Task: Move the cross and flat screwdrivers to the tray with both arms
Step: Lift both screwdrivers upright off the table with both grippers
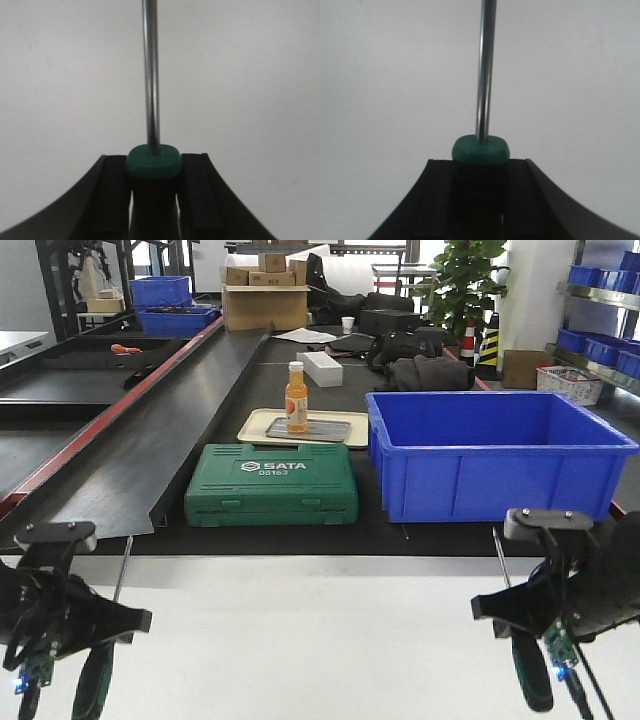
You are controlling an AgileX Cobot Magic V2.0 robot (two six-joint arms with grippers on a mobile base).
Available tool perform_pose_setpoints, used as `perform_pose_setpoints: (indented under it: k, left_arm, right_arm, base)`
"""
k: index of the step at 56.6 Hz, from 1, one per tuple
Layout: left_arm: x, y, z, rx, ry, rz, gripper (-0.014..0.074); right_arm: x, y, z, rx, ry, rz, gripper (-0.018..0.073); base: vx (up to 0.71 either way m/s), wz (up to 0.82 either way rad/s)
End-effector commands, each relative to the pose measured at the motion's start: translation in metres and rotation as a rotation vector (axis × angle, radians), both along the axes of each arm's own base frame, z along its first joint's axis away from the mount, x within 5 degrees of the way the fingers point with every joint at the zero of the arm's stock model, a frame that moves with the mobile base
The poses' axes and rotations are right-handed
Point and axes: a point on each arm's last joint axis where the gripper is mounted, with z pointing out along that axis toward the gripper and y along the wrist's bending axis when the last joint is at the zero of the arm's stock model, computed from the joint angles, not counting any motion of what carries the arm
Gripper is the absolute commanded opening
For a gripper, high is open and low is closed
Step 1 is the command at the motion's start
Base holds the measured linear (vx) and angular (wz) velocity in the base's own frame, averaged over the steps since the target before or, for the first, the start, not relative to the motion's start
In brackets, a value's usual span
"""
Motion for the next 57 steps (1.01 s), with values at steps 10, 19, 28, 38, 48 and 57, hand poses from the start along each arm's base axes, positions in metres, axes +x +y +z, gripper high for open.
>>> perform_pose_setpoints:
  k: [10,19,28,38,48,57]
  left_arm:
    - [-0.032,0.001,0.09,-0.073,-0.349,0.022,-0.0004]
    - [-0.051,0.005,0.119,-0.09,-0.469,0.03,-0.0004]
    - [-0.06,0.006,0.129,-0.095,-0.502,0.029,-0.0004]
    - [-0.061,0.007,0.13,-0.094,-0.506,0.028,-0.0004]
    - [-0.061,0.007,0.13,-0.094,-0.504,0.028,-0.0003]
    - [-0.061,0.007,0.13,-0.094,-0.504,0.028,-0.0003]
  right_arm:
    - [-0.044,-0.003,0.103,-0.008,-0.393,0.026,-0.0009]
    - [-0.065,-0.005,0.131,-0.003,-0.509,0.02,-0.0009]
    - [-0.072,-0.005,0.136,-0.001,-0.511,0.022,-0.0009]
    - [-0.072,-0.005,0.136,-0.001,-0.51,0.022,-0.0009]
    - [-0.072,-0.006,0.136,-0.001,-0.51,0.021,-0.0009]
    - [-0.072,-0.006,0.136,-0.001,-0.51,0.021,-0.0009]
  base:
    - [0.0,0.0]
    - [0.0,0.0]
    - [0.0,0.0]
    - [0.0,0.0]
    - [0.0,0.0]
    - [0.0,0.0]
